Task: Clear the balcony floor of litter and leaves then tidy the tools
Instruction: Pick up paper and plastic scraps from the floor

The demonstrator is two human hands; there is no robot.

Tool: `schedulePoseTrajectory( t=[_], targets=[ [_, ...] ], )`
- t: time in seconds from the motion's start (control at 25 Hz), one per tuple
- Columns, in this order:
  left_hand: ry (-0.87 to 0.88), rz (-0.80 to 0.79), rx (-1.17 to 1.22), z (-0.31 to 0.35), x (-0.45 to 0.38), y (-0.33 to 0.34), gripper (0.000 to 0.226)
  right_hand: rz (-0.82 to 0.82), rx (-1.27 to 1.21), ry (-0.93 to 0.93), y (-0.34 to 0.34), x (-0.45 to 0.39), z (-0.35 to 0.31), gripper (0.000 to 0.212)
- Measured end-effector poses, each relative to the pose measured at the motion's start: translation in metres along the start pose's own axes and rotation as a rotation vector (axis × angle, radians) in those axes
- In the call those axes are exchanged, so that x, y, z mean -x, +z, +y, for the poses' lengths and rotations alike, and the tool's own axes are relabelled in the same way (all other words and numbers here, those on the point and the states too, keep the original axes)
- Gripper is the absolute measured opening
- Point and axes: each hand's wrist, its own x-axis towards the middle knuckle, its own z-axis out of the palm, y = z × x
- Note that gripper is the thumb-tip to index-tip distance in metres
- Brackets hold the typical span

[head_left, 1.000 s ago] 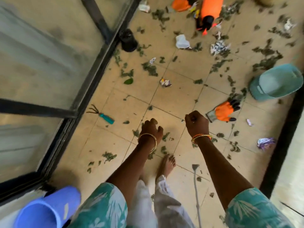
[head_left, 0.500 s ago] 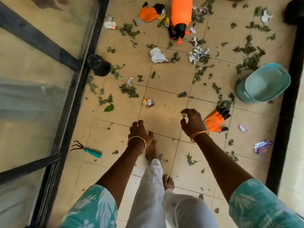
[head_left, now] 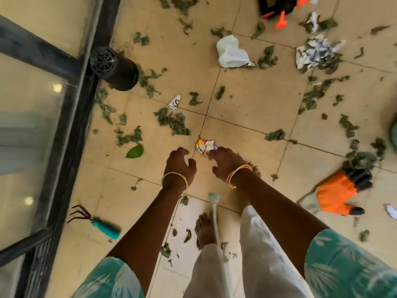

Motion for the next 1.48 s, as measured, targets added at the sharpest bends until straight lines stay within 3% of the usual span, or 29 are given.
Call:
schedulePoseTrajectory(
  t=[0.12, 0.28, 0.4, 0.56, 0.76, 0.92, 1.08, 1.24, 1.36, 1.48],
  targets=[
    [0.129, 0.224, 0.116, -0.022, -0.059, 0.044, 0.017, 0.147, 0.184, -0.086, 0.043, -0.069, 0.03, 0.063],
    [0.277, 0.38, 0.22, -0.04, -0.125, 0.072, 0.017, 0.384, -0.038, -0.332, 0.08, -0.119, 0.06, 0.053],
    [0.344, 0.356, 0.383, -0.042, -0.156, 0.072, 0.012, 0.424, -0.267, -0.45, 0.067, -0.123, 0.067, 0.039],
    [0.399, 0.299, 0.593, -0.021, -0.177, 0.062, 0.008, 0.388, -0.641, -0.316, 0.023, -0.125, 0.067, 0.023],
    [0.497, 0.159, 0.797, 0.022, -0.193, 0.049, 0.032, 0.382, -0.771, -0.319, -0.024, -0.169, 0.04, 0.023],
    [0.397, 0.182, 0.815, 0.02, -0.196, 0.038, 0.02, 0.47, -0.942, -0.255, -0.028, -0.196, 0.01, 0.013],
    [0.079, 0.228, 1.057, 0.0, -0.191, 0.019, 0.014, 0.298, -1.181, -0.255, -0.031, -0.199, -0.015, 0.025],
    [-0.103, 0.341, 1.257, -0.051, -0.202, -0.011, 0.025, 0.585, -0.598, -0.407, -0.03, -0.214, -0.015, 0.022],
    [-0.048, 0.307, 1.098, -0.08, -0.198, -0.022, 0.027, 0.479, -0.065, -0.564, -0.018, -0.241, -0.019, 0.041],
    [-0.04, 0.328, 0.952, -0.091, -0.197, -0.027, 0.021, 0.513, 0.224, -0.678, 0.005, -0.26, -0.02, 0.035]
  ],
)
